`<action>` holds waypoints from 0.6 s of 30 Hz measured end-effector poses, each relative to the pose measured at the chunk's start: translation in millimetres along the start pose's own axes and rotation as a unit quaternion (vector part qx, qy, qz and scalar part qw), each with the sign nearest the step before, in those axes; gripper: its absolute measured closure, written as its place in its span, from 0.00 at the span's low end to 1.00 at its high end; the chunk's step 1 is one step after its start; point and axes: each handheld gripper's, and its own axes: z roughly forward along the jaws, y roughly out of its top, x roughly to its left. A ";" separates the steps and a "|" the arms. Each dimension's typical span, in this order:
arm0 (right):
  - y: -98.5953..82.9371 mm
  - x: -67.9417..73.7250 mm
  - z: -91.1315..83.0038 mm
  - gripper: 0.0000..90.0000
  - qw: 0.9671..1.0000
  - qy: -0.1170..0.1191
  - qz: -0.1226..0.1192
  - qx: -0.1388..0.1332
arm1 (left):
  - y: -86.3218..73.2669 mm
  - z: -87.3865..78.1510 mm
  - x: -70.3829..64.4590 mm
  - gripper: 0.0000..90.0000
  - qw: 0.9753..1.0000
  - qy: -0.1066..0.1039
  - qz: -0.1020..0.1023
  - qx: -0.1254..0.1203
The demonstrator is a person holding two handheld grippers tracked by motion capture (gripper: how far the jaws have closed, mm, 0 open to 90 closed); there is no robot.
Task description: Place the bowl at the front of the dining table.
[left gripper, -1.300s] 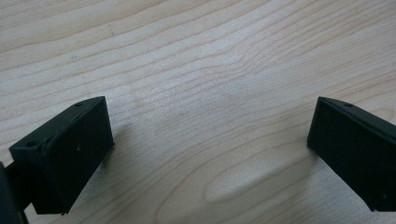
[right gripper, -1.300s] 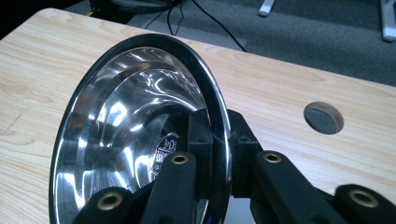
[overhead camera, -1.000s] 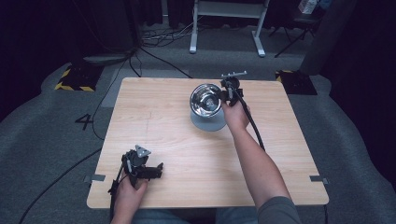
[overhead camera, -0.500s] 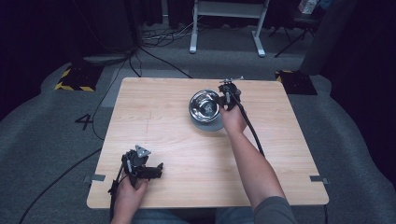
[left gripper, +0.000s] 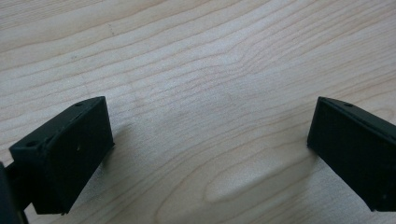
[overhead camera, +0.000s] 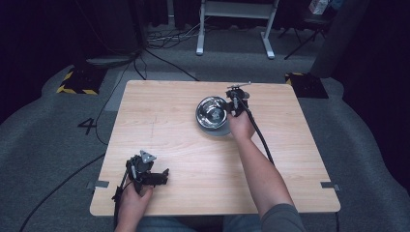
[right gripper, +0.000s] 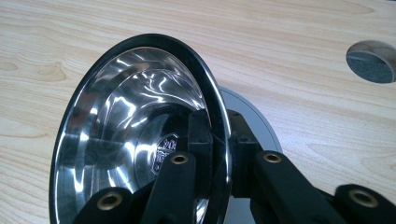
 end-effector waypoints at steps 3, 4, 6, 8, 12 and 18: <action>-1.1 -0.9 2.1 0.92 1.000 -0.001 0.000 0.004 | 0.0 -0.1 0.0 0.00 1.000 0.000 0.000 0.001; -1.5 -0.6 2.8 0.92 1.000 -0.002 0.001 0.006 | 0.1 -0.1 0.1 0.00 1.000 0.000 0.001 0.001; -2.3 -0.7 3.4 0.92 1.000 -0.003 0.001 0.006 | 0.1 -0.1 0.0 0.00 1.000 0.000 0.001 0.001; -2.2 -1.9 3.8 0.92 1.000 -0.001 0.004 0.007 | 0.1 -0.1 0.1 0.00 1.000 0.000 0.001 0.001; -2.3 -5.3 4.7 0.92 1.000 0.006 0.010 0.013 | 0.1 -0.1 0.1 0.00 1.000 0.000 0.001 0.001; -2.6 -6.2 5.3 0.89 1.000 -0.008 0.008 0.019 | 0.1 -0.1 0.1 0.00 1.000 0.000 0.001 0.001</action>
